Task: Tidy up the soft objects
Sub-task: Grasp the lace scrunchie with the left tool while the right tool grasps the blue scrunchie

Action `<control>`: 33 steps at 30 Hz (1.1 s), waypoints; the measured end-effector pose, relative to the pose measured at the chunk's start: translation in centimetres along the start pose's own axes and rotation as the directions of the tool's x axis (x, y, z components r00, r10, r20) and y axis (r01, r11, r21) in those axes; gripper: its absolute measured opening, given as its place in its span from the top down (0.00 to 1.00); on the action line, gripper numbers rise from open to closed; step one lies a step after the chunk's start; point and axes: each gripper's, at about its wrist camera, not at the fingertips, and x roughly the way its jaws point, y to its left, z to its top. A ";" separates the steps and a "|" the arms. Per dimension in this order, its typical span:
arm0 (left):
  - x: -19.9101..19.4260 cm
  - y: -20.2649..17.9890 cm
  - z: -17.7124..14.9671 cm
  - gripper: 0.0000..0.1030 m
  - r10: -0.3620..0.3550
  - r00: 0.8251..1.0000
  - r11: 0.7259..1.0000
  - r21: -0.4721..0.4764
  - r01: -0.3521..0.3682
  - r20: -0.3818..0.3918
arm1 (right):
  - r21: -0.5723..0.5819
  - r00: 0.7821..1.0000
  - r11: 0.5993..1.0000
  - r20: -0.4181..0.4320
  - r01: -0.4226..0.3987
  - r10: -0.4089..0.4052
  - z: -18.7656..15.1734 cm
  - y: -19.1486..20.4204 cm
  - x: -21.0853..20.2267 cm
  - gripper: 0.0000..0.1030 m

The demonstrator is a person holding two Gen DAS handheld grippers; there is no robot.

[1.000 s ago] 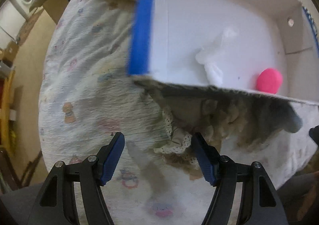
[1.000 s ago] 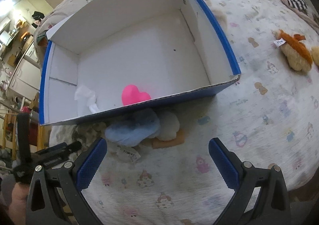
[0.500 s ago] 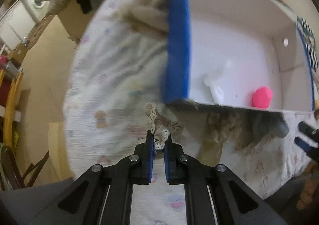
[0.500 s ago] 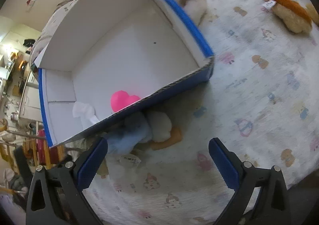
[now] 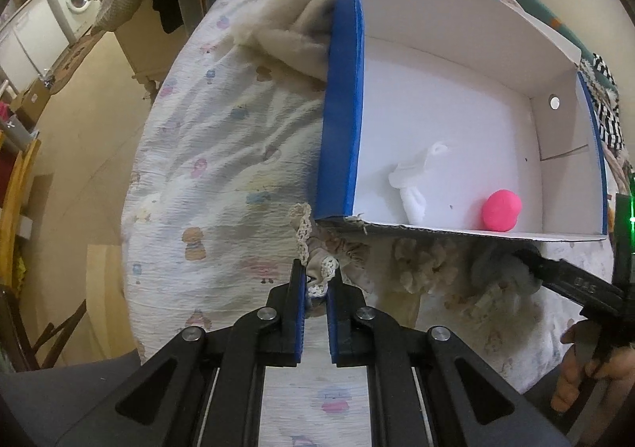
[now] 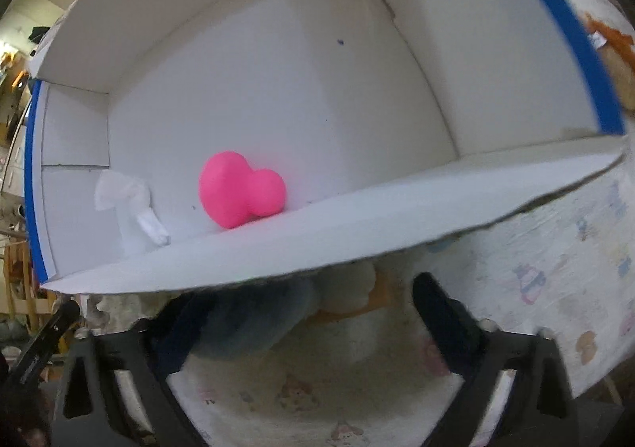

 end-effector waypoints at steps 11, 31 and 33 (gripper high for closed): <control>-0.6 0.9 -0.6 0.92 -0.015 1.000 0.999 -0.032 0.015 0.008 | -0.056 0.999 0.998 0.044 -0.028 0.030 -1.0 -0.6 -2.1 0.64; -0.8 0.6 -2.0 0.92 0.014 0.999 1.000 -0.018 -0.014 0.034 | 0.171 0.989 0.977 -0.048 -0.127 0.137 -3.7 -6.2 -2.2 0.42; -1.0 0.5 -2.0 0.92 0.015 0.999 1.000 -0.012 -0.015 0.040 | 0.147 0.994 0.987 -0.073 -0.071 0.082 -3.5 -5.9 -1.5 0.33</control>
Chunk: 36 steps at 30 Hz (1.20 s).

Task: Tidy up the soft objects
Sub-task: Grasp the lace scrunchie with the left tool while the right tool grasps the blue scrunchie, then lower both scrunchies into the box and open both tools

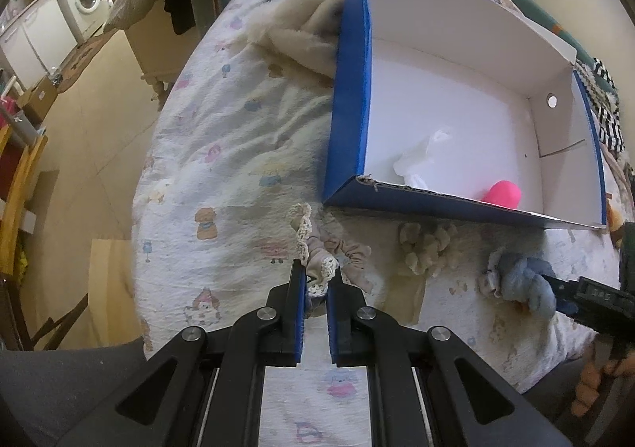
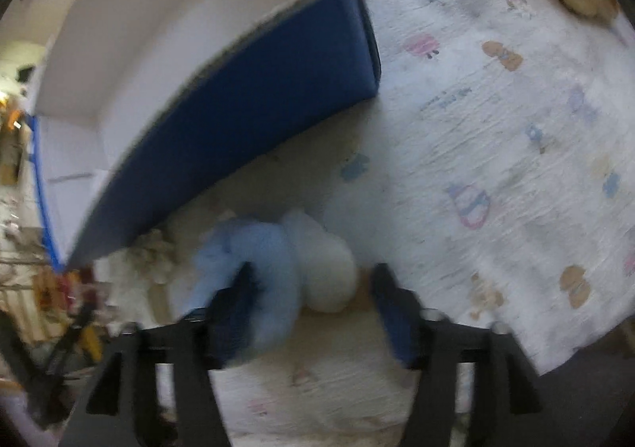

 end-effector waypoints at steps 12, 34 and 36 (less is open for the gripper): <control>0.3 -0.1 0.0 0.92 -0.025 1.000 1.000 -0.006 0.025 -0.019 | -0.120 0.997 0.990 0.054 0.069 -0.063 1.7 5.3 2.1 0.57; -7.6 0.3 -0.8 0.92 -0.008 0.987 0.999 -0.036 0.014 0.160 | -0.380 0.934 0.925 0.339 0.025 0.114 -4.4 8.1 -10.5 0.75; -8.3 -0.2 0.1 0.92 -0.020 0.985 1.000 -0.017 0.024 0.172 | -0.383 0.927 0.924 0.350 0.006 0.139 -4.1 7.6 -11.8 0.75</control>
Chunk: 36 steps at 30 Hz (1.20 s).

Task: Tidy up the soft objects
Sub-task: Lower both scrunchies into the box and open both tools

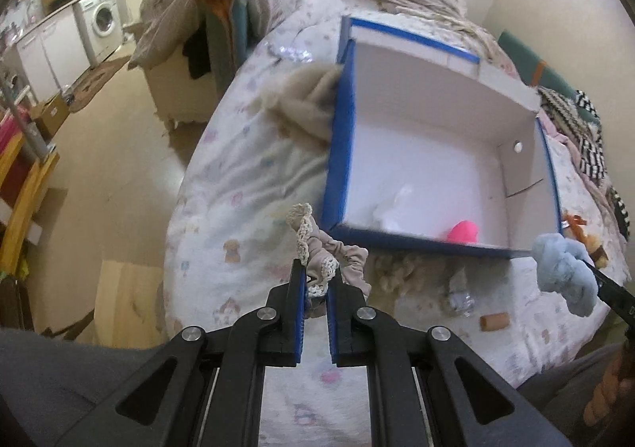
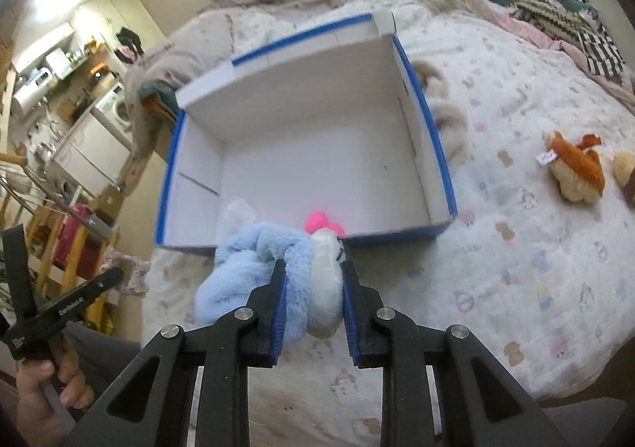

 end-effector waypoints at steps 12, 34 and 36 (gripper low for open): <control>1.2 -3.7 6.8 0.92 0.004 0.999 0.992 0.123 -0.009 0.045 | -0.036 0.995 0.999 0.100 -0.017 0.020 6.8 0.7 -0.6 0.75; 12.3 -9.2 10.4 0.92 0.033 0.999 0.978 0.205 -0.033 0.003 | -0.015 0.998 0.999 0.036 0.048 -0.048 13.1 -1.4 10.9 0.74; 12.4 -9.4 10.2 0.92 0.043 0.999 0.973 0.225 -0.048 0.025 | -0.030 0.997 0.997 0.026 0.068 -0.067 13.0 -1.4 11.7 0.73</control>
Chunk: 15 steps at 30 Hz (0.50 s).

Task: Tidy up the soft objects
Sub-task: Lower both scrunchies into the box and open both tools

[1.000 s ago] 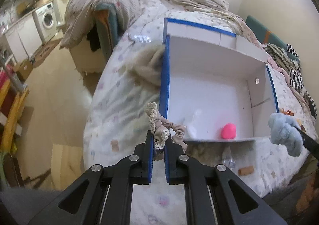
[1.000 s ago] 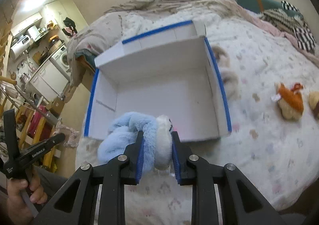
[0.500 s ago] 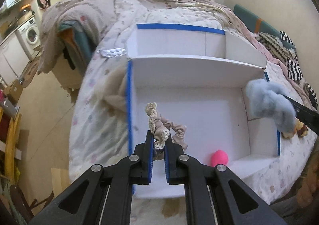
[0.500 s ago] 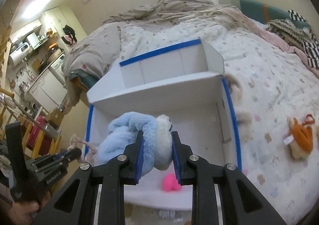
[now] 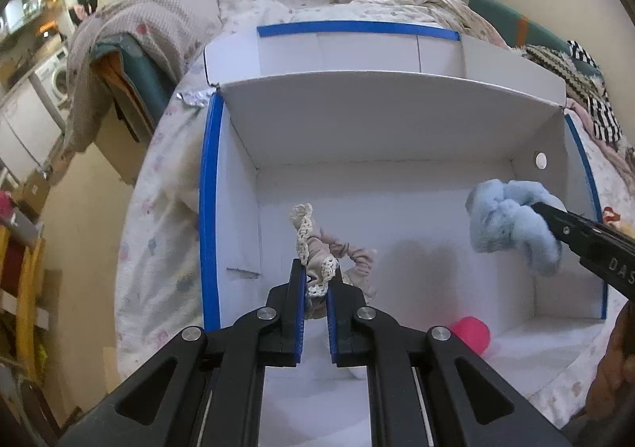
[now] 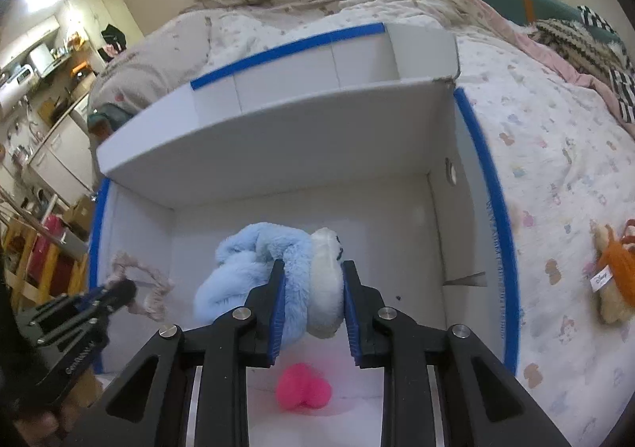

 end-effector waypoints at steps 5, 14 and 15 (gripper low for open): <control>0.5 -0.6 -0.3 0.92 -0.001 1.000 0.999 0.049 0.001 0.010 | -0.005 1.000 1.000 -0.010 0.016 -0.016 -0.2 0.4 1.2 0.72; 0.9 -0.7 -0.4 0.92 -0.022 1.000 0.999 0.043 0.022 -0.001 | -0.050 0.998 0.998 -0.049 0.047 -0.050 -0.7 1.6 2.6 0.71; 1.1 -0.7 -0.3 0.92 -0.025 1.000 0.999 0.043 0.025 -0.005 | -0.052 0.997 0.997 -0.055 0.054 -0.057 -0.8 1.6 2.7 0.71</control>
